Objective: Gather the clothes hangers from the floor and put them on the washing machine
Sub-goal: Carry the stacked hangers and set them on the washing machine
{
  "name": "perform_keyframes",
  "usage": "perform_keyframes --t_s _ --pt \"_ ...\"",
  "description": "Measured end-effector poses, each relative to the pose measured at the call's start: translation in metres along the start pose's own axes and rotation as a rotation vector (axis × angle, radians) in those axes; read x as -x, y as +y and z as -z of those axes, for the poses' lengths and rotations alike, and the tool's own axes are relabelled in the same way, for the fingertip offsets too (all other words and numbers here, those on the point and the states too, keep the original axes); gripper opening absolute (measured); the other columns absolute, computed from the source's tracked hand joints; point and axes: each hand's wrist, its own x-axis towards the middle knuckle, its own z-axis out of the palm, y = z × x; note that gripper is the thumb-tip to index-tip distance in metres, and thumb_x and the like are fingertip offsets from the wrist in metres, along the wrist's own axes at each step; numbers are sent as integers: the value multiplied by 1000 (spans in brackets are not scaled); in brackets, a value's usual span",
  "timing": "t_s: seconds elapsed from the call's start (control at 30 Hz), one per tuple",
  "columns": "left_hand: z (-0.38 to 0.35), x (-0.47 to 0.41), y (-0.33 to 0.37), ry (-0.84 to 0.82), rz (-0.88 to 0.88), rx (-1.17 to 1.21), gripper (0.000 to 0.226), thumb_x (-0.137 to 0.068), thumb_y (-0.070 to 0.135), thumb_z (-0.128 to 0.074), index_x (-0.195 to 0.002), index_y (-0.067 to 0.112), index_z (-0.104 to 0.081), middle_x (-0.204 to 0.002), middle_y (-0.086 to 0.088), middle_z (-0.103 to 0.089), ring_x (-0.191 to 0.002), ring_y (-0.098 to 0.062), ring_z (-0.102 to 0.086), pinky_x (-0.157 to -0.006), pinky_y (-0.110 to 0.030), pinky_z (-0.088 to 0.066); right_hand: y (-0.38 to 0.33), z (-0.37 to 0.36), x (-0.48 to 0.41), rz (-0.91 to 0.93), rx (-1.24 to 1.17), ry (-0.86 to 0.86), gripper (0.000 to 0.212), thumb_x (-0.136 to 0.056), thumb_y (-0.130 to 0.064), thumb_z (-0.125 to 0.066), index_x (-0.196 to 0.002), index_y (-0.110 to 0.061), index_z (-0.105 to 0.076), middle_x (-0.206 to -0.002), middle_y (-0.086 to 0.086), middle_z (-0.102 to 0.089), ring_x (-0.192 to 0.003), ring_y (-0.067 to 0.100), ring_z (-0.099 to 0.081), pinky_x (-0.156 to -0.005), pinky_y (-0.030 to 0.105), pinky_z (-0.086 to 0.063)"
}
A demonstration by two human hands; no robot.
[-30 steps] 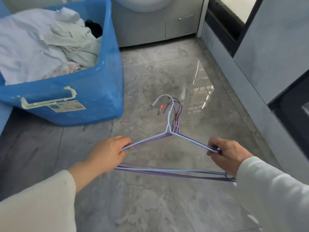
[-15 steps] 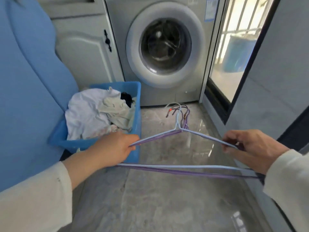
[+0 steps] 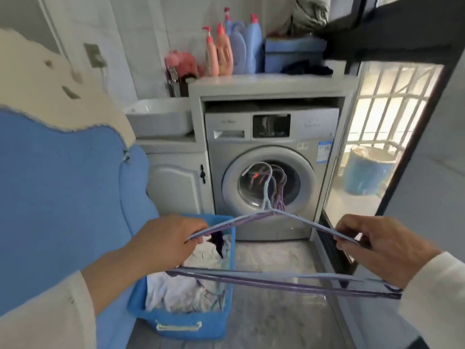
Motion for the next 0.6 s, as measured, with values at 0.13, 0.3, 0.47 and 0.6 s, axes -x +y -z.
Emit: perform_keyframes --t_s 0.13,0.3,0.47,0.6 --pt "97 -24 -15 -15 25 19 10 -93 31 -49 -86 34 -56 -61 19 -47 -65 -1 -50 -51 -16 -28 -50 82 -44 33 15 -55 14 -87 -29 -62 -74 -32 -60 -66 -39 -58 -60 -6 -56 -55 7 -43" --pt "207 -61 -34 -4 -8 -2 12 -94 34 -46 -92 26 -54 -61 11 -43 -64 -7 -47 -52 -20 -28 -101 171 -100 37 31 -53 17 -83 -24 -63 -72 -37 -60 -71 -33 -62 -61 -3 -57 -56 10 -45" --pt "294 -99 -54 3 -45 -31 16 -96 34 -42 -86 23 -47 -65 8 -43 -63 -11 -40 -50 -19 -21 -142 246 -146 61 55 -13 9 -84 -22 -61 -79 -30 -62 -68 -9 -66 -58 3 -54 -58 16 -45" --pt "339 -130 -64 18 -102 -83 18 -96 39 -40 -94 24 -51 -90 0 -64 -85 -24 -56 -52 -19 -24 -157 282 -175 88 51 21 8 -85 -24 -61 -81 -29 -62 -68 -9 -67 -60 7 -55 -61 17 -46"
